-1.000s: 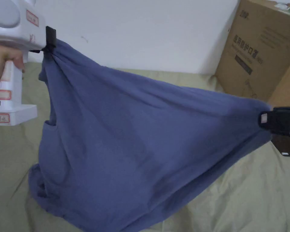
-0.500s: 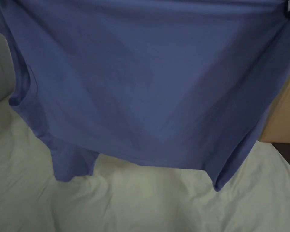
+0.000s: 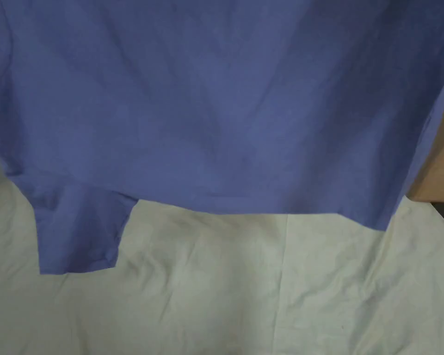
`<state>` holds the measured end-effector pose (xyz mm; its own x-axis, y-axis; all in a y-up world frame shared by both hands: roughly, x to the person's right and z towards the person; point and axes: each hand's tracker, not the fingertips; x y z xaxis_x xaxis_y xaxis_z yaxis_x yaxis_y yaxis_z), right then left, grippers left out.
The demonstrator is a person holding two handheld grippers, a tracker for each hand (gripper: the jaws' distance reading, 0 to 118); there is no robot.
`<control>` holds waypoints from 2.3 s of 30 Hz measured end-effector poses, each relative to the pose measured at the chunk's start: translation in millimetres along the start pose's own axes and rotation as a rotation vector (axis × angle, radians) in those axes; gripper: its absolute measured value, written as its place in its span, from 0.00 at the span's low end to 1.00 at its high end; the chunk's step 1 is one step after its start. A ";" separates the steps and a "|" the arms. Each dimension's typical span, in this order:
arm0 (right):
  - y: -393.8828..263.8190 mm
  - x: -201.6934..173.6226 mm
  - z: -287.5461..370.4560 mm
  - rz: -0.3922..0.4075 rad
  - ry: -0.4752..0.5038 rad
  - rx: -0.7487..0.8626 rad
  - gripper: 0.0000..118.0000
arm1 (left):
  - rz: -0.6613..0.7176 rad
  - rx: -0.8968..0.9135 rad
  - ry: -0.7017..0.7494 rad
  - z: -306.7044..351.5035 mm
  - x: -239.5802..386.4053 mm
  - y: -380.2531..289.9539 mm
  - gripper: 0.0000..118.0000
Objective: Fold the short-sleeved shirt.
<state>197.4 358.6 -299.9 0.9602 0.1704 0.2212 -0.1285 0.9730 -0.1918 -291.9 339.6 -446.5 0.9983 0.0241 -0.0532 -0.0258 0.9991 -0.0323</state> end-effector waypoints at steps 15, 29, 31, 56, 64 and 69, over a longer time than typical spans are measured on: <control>34.7 -14.1 -184.1 0.008 -0.205 0.036 0.06 | -0.062 0.185 0.144 -135.9 71.8 26.0 0.05; -41.7 -25.3 -282.0 -0.083 -0.179 0.034 0.06 | 0.024 0.145 0.255 -217.0 117.5 -82.2 0.05; -70.0 -31.3 -292.2 -0.057 -0.158 -0.023 0.06 | -0.007 0.071 0.255 -222.7 124.2 -114.7 0.05; -445.9 -36.1 -118.0 -0.196 -0.021 -0.648 0.06 | -0.064 -0.558 0.033 -9.7 68.7 -409.6 0.05; -512.9 -33.9 -43.7 -0.187 0.033 -0.725 0.06 | 0.207 -0.693 0.105 106.8 20.1 -483.5 0.05; -537.0 -27.6 2.1 -0.193 0.091 -0.754 0.06 | 0.174 -0.739 0.100 166.9 0.5 -512.4 0.05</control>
<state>239.5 -168.2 -201.1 0.9692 -0.0363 0.2435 0.2145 0.6098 -0.7630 -269.4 -166.7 -263.4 0.9679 0.1408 -0.2080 -0.2461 0.6978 -0.6727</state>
